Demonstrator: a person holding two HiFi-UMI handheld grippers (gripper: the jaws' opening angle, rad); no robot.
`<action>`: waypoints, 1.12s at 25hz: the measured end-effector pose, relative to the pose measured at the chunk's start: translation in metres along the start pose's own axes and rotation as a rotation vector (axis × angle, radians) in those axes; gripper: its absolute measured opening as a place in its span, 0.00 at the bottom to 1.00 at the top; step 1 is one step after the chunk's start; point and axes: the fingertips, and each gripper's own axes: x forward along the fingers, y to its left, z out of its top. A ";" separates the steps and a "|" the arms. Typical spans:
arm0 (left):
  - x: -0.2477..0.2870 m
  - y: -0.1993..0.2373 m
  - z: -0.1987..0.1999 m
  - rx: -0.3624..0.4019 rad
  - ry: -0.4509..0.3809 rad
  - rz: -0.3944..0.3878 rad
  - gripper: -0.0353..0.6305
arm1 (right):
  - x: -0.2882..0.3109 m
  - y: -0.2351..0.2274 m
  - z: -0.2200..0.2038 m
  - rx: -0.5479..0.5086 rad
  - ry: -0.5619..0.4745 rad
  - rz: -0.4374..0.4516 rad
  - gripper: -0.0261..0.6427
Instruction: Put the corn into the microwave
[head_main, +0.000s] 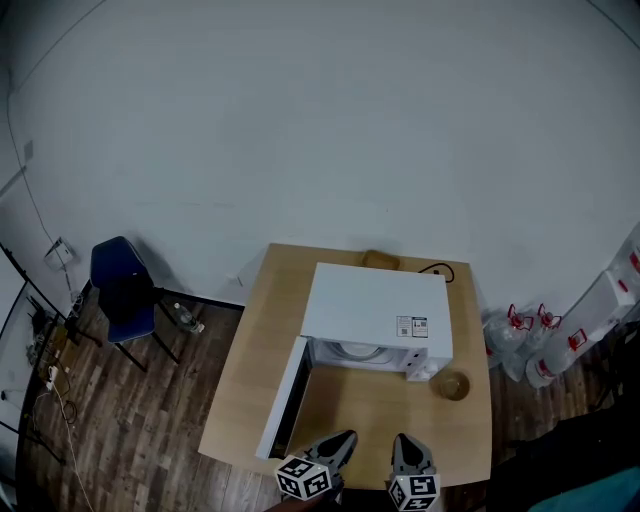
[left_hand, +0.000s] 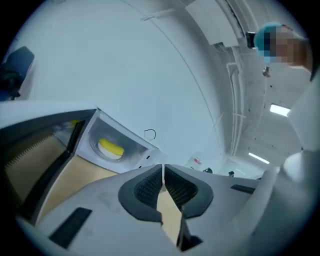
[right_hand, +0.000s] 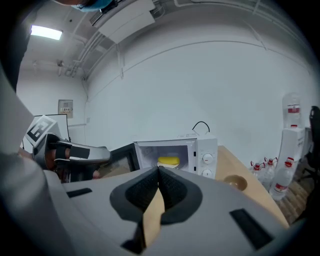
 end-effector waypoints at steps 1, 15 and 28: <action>-0.007 -0.006 0.003 0.047 -0.001 0.006 0.09 | -0.006 0.003 0.003 0.002 -0.011 -0.003 0.13; -0.064 -0.044 0.039 0.325 -0.098 -0.003 0.09 | -0.046 0.051 0.035 -0.094 -0.060 -0.012 0.13; -0.066 -0.037 0.039 0.383 -0.076 0.024 0.09 | -0.052 0.055 0.039 -0.114 -0.065 -0.020 0.13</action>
